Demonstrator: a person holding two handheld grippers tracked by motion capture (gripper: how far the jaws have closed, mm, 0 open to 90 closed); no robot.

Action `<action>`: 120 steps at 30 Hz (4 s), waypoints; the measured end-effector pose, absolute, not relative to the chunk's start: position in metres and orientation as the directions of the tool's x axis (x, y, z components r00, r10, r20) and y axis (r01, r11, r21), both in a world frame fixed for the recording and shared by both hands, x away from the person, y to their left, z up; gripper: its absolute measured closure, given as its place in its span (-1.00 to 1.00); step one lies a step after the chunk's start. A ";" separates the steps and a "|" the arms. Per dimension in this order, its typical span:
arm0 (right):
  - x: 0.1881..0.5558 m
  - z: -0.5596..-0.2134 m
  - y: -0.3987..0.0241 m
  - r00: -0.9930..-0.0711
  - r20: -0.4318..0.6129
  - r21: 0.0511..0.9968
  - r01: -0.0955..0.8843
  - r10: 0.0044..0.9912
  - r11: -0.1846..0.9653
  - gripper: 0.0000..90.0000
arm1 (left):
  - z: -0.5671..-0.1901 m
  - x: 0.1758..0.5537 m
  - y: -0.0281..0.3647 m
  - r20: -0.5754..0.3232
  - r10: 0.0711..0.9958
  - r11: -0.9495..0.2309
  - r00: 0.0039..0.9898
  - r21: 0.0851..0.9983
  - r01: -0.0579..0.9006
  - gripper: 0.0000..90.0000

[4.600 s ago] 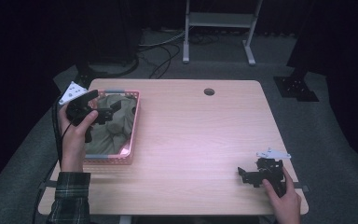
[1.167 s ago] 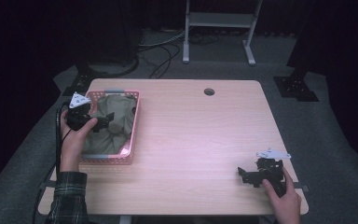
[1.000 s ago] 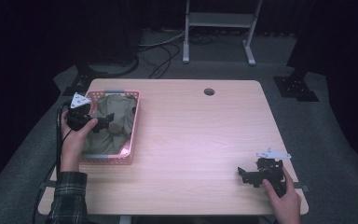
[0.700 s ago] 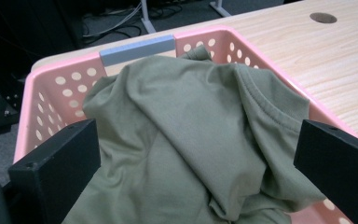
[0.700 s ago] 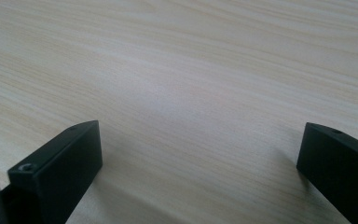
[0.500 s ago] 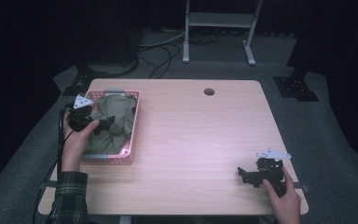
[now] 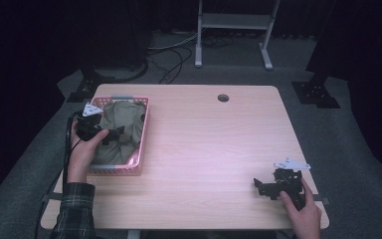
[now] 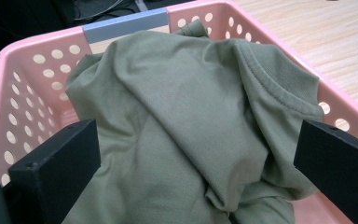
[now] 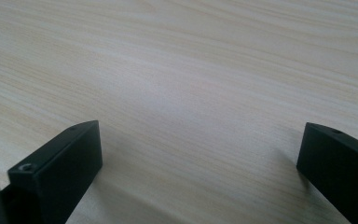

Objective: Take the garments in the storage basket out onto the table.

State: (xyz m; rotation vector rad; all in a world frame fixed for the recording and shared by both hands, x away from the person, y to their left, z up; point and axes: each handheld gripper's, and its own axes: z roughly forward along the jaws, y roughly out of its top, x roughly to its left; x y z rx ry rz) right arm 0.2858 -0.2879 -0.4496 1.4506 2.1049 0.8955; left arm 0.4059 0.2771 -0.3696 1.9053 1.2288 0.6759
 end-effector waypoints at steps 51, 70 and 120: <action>0.286 -0.450 -0.288 -0.361 0.012 0.715 0.655 0.933 0.244 -1.00 | -0.398 0.423 0.273 0.054 0.914 -0.324 0.402 0.693 0.644 -1.00; 0.286 -0.450 -0.288 -0.361 0.012 0.715 0.655 0.933 0.244 -1.00 | -0.406 0.428 0.269 0.085 0.908 -0.369 0.411 0.629 0.684 -1.00; 0.286 -0.450 -0.288 -0.360 0.012 0.715 0.655 0.933 0.244 -1.00 | -0.405 0.434 0.267 0.200 0.894 -0.445 0.400 0.491 0.749 -0.12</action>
